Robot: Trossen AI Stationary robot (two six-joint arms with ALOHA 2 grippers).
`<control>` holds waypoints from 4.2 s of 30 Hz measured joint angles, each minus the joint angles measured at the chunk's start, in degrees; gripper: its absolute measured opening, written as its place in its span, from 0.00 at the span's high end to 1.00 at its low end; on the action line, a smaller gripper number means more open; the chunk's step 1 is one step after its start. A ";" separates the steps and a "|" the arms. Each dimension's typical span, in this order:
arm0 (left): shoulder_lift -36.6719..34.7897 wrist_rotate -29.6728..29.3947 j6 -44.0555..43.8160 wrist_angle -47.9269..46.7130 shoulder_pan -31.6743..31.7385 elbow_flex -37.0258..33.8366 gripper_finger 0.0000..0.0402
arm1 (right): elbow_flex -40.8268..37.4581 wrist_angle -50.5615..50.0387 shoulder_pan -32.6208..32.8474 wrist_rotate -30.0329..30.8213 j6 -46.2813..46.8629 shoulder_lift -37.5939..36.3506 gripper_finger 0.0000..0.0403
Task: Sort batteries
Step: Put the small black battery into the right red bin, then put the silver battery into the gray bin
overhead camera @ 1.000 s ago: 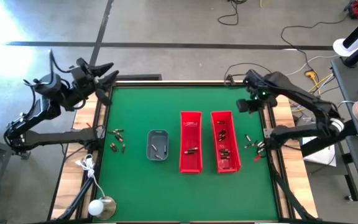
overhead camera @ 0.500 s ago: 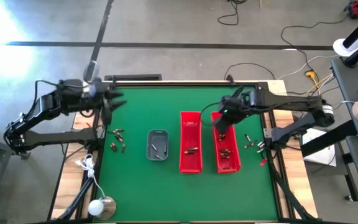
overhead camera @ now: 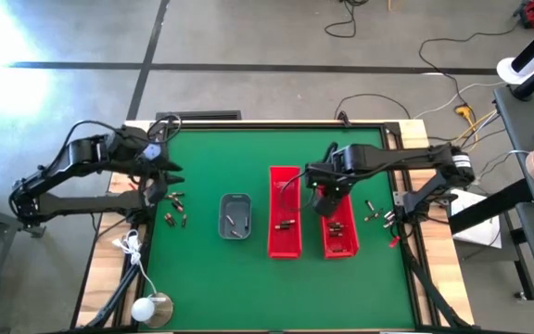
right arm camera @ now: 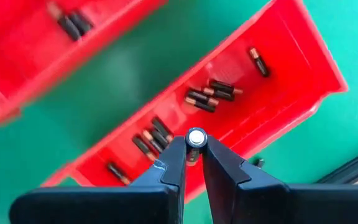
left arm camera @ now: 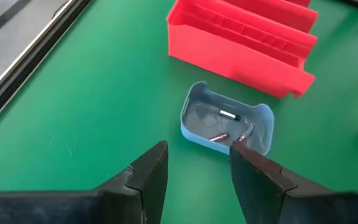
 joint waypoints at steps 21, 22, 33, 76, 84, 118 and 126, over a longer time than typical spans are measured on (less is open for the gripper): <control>-1.52 10.23 -8.43 -15.68 -0.02 -13.45 0.62 | -6.71 2.27 1.49 -2.42 -35.95 8.03 0.92; -1.62 10.21 -9.99 -15.60 -0.02 -13.78 0.62 | -7.48 3.40 1.43 -2.96 -36.80 7.80 0.92; -1.63 8.00 -11.62 -12.10 -0.01 -15.26 0.62 | -17.80 13.32 1.21 -3.51 -40.25 8.44 0.92; -1.63 7.92 -18.67 -10.06 0.00 -15.35 0.62 | -29.44 30.91 -1.80 -6.52 -42.78 8.55 0.88; -1.68 7.96 -18.69 -9.86 -0.02 -15.37 0.62 | -29.47 32.24 -1.73 -6.43 -41.80 8.66 0.80; 4.27 6.96 -20.21 25.99 0.00 -15.37 0.62 | -27.27 16.97 1.22 6.89 36.49 -27.98 0.52; 10.08 3.79 -11.87 40.88 0.09 -15.11 0.62 | -37.78 16.84 3.36 7.55 71.83 -29.13 0.56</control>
